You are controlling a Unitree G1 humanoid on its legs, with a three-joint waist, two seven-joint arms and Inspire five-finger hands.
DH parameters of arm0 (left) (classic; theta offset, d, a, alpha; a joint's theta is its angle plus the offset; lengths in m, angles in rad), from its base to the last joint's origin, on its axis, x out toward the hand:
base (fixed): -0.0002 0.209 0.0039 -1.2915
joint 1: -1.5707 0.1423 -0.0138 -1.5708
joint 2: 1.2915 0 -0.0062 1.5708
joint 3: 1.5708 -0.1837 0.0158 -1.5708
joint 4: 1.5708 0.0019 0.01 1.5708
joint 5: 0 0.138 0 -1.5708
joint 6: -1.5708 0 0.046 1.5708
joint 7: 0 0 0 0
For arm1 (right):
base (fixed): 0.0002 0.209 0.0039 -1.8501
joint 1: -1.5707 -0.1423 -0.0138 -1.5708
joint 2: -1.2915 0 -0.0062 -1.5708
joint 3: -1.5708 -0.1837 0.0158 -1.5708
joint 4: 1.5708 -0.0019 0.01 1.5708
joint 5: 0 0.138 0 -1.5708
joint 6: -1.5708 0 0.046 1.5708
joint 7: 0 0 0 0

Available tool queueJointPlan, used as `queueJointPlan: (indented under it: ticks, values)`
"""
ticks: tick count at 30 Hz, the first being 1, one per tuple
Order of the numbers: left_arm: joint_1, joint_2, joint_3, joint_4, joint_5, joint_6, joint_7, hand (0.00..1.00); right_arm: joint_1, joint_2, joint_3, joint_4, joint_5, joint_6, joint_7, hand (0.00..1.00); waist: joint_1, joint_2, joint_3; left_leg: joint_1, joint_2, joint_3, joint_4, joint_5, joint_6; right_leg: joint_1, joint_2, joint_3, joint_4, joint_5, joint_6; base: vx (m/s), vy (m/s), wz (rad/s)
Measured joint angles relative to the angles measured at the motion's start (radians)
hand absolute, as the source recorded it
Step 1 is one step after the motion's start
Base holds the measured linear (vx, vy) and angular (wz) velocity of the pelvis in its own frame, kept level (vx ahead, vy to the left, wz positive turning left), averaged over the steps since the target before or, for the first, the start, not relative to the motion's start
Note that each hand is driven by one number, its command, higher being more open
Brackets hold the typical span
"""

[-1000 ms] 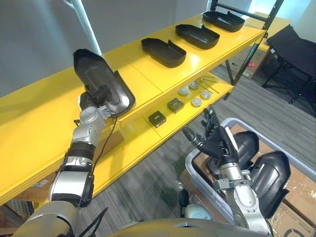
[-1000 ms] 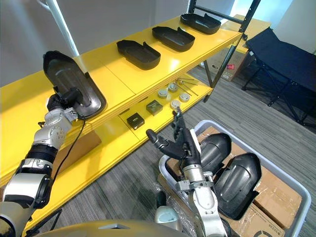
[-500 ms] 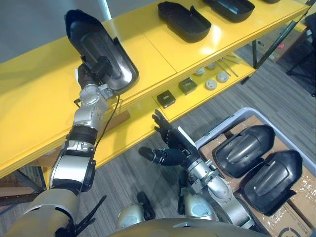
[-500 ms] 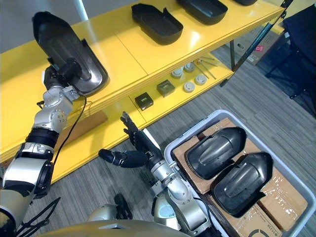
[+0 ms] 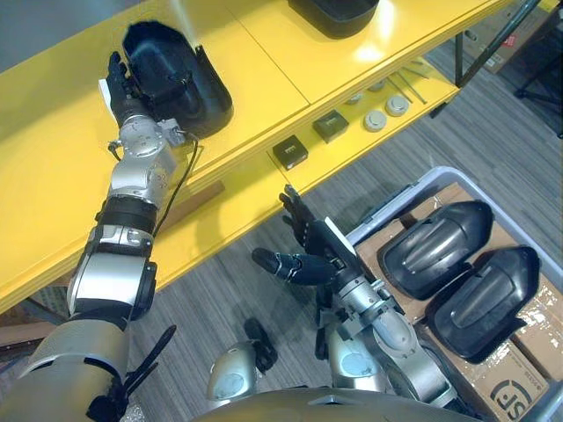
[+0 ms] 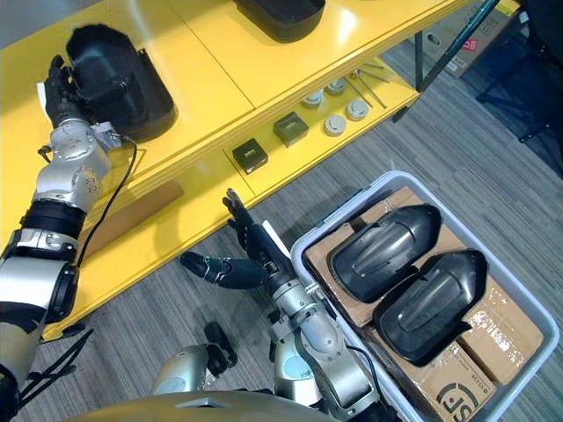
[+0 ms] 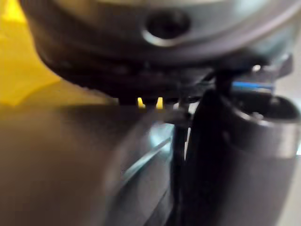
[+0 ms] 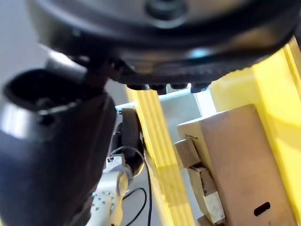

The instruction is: Walk over and take three plastic housings, then place them on the shelf

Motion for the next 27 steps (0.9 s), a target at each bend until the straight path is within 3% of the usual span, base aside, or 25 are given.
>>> queueJointPlan:
  ticks: [8, 19, 27]
  values:
    - [-0.036, 0.037, 0.001, 0.066, -0.005, 0.022, 0.016, 1.0, 0.021, -0.001, 0.006, 0.0, 0.0, 0.0, -0.005, 1.0, -0.017, 0.002, 0.004, 0.0, 0.005, 0.007, 0.012, -0.007, 0.0, 0.001, 0.002, 0.007, 0.0, 0.001, 0.001, -0.01, 0.012, -0.02]
    - [-0.032, 0.021, 0.001, 0.073, -0.097, -0.085, 0.057, 1.0, 0.057, 0.0, 0.052, 0.0, -0.01, -0.001, -0.009, 1.0, -0.019, 0.003, 0.004, 0.023, 0.004, 0.006, 0.001, -0.006, 0.0, 0.022, 0.002, 0.004, 0.0, 0.0, 0.0, 0.0, 0.002, 0.0]
    - [0.062, -0.015, 0.025, -0.127, -0.181, -0.086, -0.001, 1.0, 0.095, 0.025, 0.08, 0.004, -0.047, -0.003, -0.024, 1.0, -0.017, 0.008, -0.011, 0.081, -0.009, 0.009, -0.035, 0.002, 0.002, 0.068, -0.002, -0.009, 0.0, -0.001, -0.001, 0.0, 0.022, 0.0]
